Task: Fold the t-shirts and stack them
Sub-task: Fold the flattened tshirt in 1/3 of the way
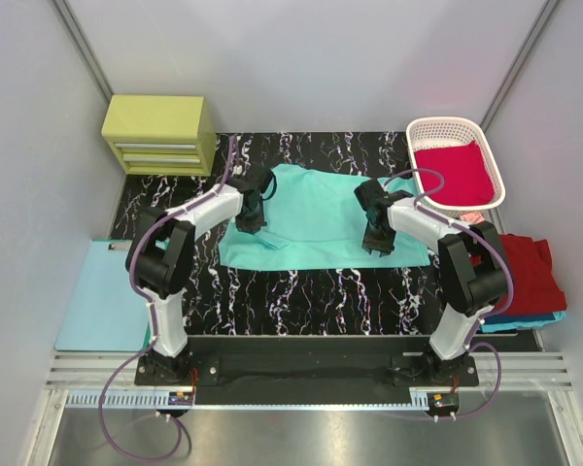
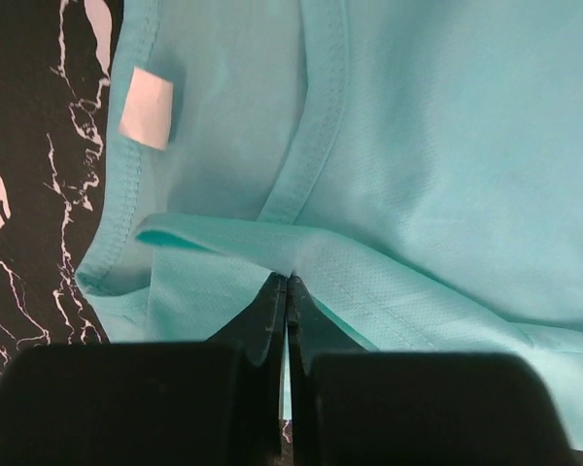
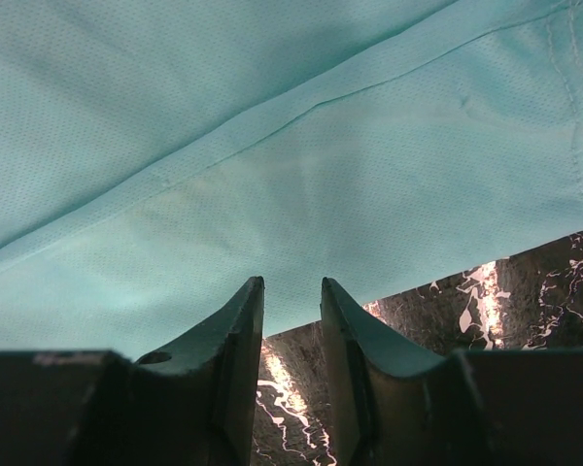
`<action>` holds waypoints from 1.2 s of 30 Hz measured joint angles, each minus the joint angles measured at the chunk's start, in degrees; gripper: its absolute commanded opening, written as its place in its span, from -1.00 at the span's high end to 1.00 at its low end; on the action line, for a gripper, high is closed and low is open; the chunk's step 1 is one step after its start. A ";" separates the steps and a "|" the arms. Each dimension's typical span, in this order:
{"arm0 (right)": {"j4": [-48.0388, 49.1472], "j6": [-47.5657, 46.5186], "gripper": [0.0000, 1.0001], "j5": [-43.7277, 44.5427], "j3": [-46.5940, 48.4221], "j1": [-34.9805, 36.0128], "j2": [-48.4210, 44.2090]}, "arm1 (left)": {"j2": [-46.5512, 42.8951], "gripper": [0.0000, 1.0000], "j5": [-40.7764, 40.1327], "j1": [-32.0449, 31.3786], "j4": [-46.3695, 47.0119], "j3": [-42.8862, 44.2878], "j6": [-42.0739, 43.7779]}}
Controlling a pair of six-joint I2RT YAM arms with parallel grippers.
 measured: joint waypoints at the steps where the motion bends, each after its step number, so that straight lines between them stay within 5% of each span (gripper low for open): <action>1: 0.00 0.00 0.26 0.00 -0.02 0.00 0.00 | 0.00 1.00 -0.02 0.00 -0.11 0.70 0.00; 15: 0.44 -0.09 0.27 0.00 -1.20 0.00 -0.09 | 6.51 0.99 -0.70 1.31 -1.20 17.40 1.29; 19: 0.66 -0.09 0.26 0.04 -1.77 0.00 -0.13 | 8.83 0.20 0.37 1.92 -2.56 18.08 1.16; 22: 0.70 -0.11 0.25 0.11 -2.12 0.00 -0.31 | 6.78 -0.03 0.39 1.84 -2.64 14.58 0.72; 36: 1.05 -0.09 0.27 -0.02 -2.08 0.00 -0.42 | -1.29 -0.02 1.81 0.98 -0.61 4.39 0.37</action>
